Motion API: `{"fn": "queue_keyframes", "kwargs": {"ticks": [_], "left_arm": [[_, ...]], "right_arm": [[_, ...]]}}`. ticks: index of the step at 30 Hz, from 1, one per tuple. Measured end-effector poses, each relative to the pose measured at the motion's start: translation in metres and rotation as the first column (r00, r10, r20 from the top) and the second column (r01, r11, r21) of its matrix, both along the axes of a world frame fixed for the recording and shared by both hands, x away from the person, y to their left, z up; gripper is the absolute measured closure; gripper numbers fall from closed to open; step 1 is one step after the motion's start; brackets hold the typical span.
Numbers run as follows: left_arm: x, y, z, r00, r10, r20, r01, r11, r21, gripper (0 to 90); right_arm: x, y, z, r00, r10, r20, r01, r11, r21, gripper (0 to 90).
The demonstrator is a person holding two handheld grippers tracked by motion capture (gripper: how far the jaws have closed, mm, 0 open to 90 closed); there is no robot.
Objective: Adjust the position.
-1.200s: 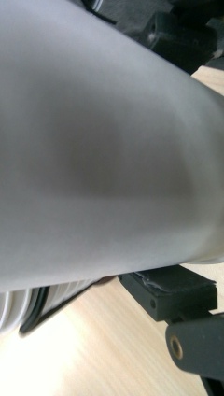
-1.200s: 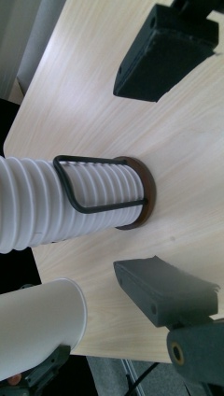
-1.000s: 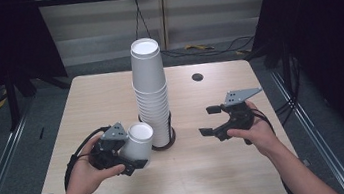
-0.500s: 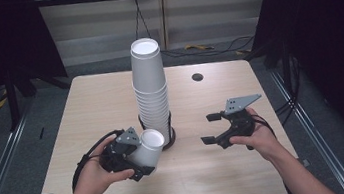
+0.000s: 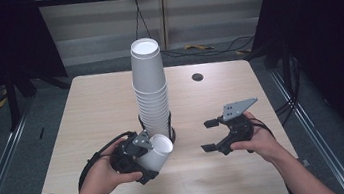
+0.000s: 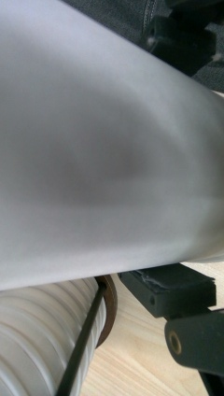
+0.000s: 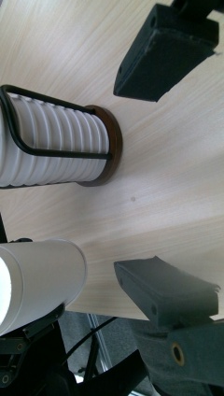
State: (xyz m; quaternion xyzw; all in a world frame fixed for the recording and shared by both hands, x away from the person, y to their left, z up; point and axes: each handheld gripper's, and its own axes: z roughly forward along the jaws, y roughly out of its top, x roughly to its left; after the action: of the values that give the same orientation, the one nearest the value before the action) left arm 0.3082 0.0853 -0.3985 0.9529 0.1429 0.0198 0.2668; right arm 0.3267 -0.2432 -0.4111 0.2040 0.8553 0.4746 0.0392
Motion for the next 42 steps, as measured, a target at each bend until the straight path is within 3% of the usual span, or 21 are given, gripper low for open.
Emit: {"fn": "queue_keyframes", "kwargs": {"ticks": [10,21,31,32,35,42], "left_arm": [[-0.001,-0.016,0.001,0.9991,-0.042,-0.003,0.042,0.9985,0.035,18.3],[0.000,-0.030,-0.001,0.9987,-0.050,-0.011,0.051,0.9950,0.086,18.3],[0.004,-0.039,0.000,0.9963,-0.083,-0.022,0.086,0.9868,0.137,18.3],[0.005,-0.041,0.002,0.9959,-0.088,-0.020,0.090,0.9834,0.158,18.3],[0.004,-0.042,0.004,0.9960,-0.086,-0.024,0.088,0.9843,0.152,18.3],[0.004,-0.052,0.004,0.9942,-0.106,-0.021,0.108,0.9777,0.180,18.3]], "right_arm": [[-0.002,0.005,-0.003,0.9991,0.042,-0.011,-0.042,0.999,-0.017,13.0],[-0.003,0.008,-0.005,0.9964,0.079,-0.031,-0.080,0.996,-0.031,13.0],[-0.005,0.012,-0.003,0.9921,0.121,-0.031,-0.123,0.990,-0.066,13.5],[-0.005,0.012,-0.003,0.9922,0.121,-0.031,-0.123,0.990,-0.065,13.5],[-0.004,0.014,-0.004,0.9914,0.127,-0.034,-0.129,0.989,-0.068,13.5],[-0.005,0.023,-0.002,0.9863,0.160,-0.040,-0.163,0.982,-0.093,13.5]]}}
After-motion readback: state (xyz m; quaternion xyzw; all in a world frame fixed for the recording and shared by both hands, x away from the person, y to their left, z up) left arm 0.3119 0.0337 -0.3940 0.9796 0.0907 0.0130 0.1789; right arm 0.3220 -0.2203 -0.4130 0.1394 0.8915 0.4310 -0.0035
